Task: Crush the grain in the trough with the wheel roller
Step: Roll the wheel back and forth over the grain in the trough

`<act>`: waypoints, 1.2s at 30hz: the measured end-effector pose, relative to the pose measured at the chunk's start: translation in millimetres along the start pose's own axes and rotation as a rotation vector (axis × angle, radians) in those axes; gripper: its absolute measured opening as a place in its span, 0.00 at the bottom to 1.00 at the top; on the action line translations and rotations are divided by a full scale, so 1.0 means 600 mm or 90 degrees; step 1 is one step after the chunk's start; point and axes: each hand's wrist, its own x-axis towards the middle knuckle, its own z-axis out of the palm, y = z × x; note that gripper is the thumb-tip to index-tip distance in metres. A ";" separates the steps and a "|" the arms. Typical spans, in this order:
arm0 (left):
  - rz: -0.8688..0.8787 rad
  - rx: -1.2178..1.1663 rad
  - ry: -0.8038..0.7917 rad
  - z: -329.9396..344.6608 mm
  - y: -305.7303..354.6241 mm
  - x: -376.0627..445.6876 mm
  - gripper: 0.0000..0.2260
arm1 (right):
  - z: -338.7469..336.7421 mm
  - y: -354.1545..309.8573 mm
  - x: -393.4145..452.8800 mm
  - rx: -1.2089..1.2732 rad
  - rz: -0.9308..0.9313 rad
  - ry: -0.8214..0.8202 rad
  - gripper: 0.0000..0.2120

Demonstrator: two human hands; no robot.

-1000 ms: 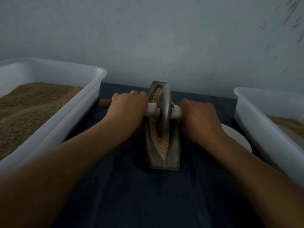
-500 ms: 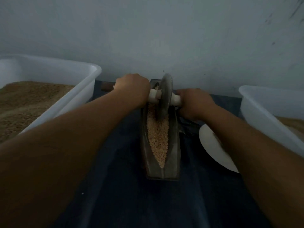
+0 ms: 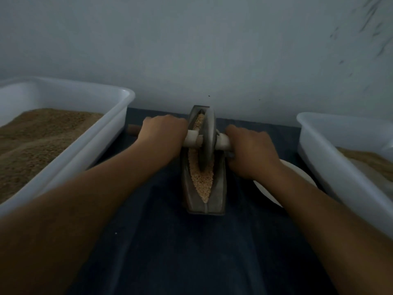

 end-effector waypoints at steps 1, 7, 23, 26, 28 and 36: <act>0.003 -0.004 0.005 -0.002 0.001 -0.011 0.14 | -0.004 -0.005 -0.010 -0.011 -0.007 0.012 0.16; 0.009 0.025 0.056 -0.011 0.011 -0.071 0.19 | -0.032 -0.023 -0.063 -0.016 -0.021 0.044 0.16; -0.017 0.044 0.046 -0.001 0.010 -0.024 0.14 | -0.004 -0.006 -0.008 -0.042 0.004 0.005 0.15; -0.023 0.028 -0.006 -0.004 0.004 0.011 0.12 | 0.009 0.007 0.033 -0.046 0.014 -0.032 0.14; -0.029 0.033 -0.020 -0.003 0.001 0.031 0.12 | 0.015 0.014 0.058 -0.054 0.020 -0.054 0.13; -0.049 0.025 -0.034 -0.005 0.001 0.076 0.13 | 0.025 0.031 0.117 -0.043 0.055 -0.137 0.14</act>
